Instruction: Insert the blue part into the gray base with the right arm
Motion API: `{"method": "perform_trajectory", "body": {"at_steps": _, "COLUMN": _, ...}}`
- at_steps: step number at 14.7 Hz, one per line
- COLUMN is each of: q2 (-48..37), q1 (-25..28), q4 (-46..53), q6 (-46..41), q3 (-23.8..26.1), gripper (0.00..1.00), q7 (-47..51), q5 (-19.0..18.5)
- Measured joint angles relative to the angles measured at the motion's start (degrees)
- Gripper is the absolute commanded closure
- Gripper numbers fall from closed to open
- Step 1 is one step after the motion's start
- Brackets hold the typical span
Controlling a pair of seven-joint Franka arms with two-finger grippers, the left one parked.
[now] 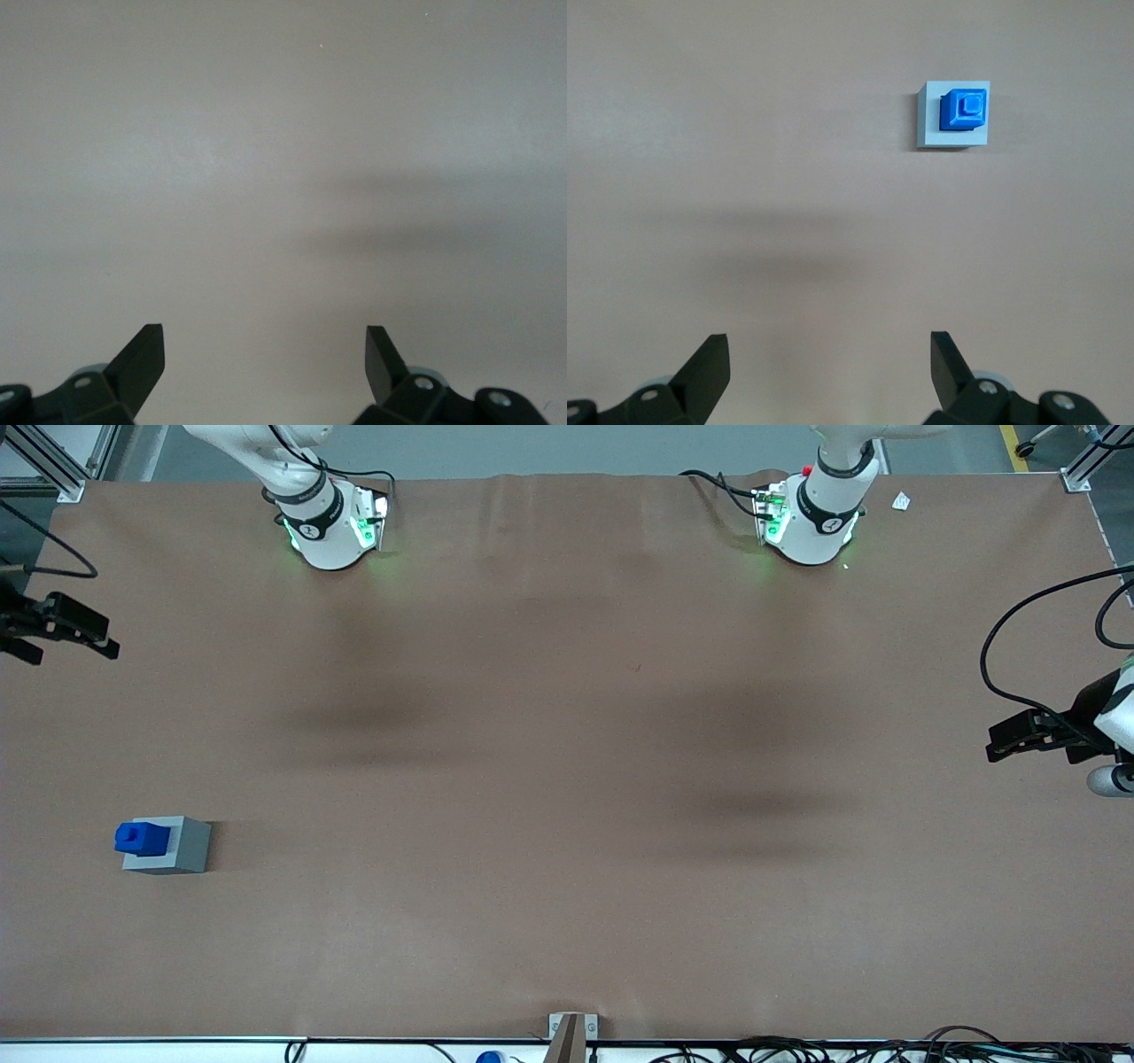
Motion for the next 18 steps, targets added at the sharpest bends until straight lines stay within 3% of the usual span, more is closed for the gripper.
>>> {"method": "perform_trajectory", "body": {"at_steps": 18, "q2": -1.31, "q1": 3.26, "q4": 3.25, "q6": 0.51, "q3": 0.12, "gripper": 0.0, "q7": 4.02, "q5": 0.01}}
